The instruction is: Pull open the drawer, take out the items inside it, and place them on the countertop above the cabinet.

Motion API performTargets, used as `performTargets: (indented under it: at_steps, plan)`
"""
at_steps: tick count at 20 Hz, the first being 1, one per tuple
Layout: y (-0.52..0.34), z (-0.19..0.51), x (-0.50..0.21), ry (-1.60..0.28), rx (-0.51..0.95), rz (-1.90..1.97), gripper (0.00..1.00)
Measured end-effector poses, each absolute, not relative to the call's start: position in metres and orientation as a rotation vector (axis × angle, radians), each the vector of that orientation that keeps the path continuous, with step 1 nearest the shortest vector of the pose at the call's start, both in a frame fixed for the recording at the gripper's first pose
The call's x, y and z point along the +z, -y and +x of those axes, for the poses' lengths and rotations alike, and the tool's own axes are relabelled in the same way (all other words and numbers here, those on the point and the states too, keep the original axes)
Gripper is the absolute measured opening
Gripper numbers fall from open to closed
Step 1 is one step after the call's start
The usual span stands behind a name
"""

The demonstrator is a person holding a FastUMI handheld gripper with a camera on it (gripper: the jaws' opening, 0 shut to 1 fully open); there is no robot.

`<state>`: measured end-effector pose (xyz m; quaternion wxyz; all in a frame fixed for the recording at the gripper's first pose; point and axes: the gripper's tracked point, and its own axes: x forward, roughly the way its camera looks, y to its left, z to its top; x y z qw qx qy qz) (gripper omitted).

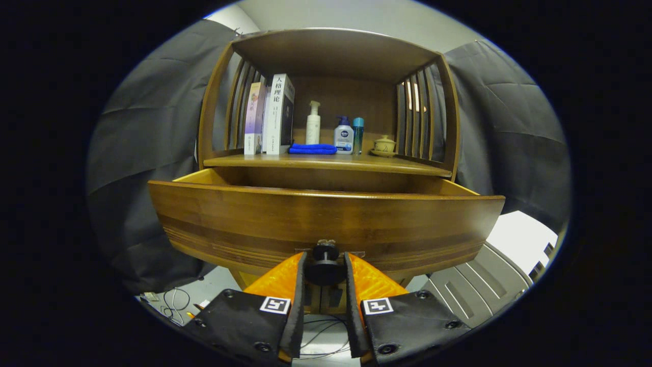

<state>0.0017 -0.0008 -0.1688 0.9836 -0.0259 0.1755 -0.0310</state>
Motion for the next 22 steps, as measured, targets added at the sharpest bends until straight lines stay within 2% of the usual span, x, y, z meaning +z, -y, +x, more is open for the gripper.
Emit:
performTargets:
  at_steps: [4, 8, 15, 22]
  plan:
    - [0.0, -0.002, -0.168, -0.354, -0.065, -0.048, 0.38]
    - [0.0, -0.003, -0.164, -0.346, -0.051, -0.085, 0.6]
    - [0.011, -0.02, -0.093, -0.215, -0.149, -0.093, 0.98]
    - [-0.011, 0.026, -0.05, -0.261, -0.128, -0.106, 0.98]
